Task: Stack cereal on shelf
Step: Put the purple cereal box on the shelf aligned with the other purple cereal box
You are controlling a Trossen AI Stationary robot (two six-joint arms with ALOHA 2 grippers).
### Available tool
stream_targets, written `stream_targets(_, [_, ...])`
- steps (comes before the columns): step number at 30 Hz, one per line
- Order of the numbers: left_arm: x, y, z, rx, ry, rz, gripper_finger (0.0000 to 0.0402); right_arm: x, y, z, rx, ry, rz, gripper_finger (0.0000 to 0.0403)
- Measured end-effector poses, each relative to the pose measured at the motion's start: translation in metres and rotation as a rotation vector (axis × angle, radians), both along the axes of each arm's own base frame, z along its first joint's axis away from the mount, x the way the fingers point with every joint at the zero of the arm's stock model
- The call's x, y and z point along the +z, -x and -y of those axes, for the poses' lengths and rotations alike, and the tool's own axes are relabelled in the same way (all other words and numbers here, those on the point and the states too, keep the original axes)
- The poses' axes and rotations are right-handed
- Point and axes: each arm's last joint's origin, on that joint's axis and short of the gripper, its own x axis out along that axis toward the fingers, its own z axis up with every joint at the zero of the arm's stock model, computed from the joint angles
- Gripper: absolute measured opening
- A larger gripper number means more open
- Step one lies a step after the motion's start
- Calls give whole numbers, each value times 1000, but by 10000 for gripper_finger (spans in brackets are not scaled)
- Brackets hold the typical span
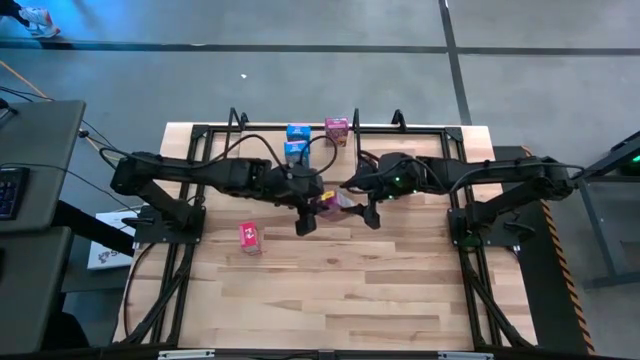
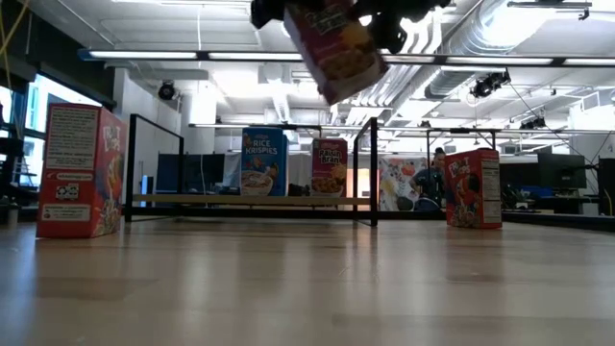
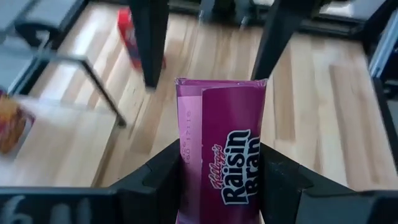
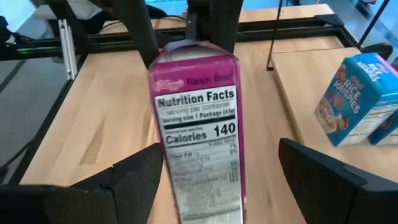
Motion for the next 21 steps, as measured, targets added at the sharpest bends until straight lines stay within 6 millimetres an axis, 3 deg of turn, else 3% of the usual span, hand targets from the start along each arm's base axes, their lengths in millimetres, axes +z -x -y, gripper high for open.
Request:
stream_targets(13, [7, -5, 3, -88, -106, 80, 156, -6, -6, -3, 27, -48, -20, 304])
stream_targets(21, [11, -8, 3, -75, -95, 130, 156, -6, -6, -2, -14, -71, -22, 220])
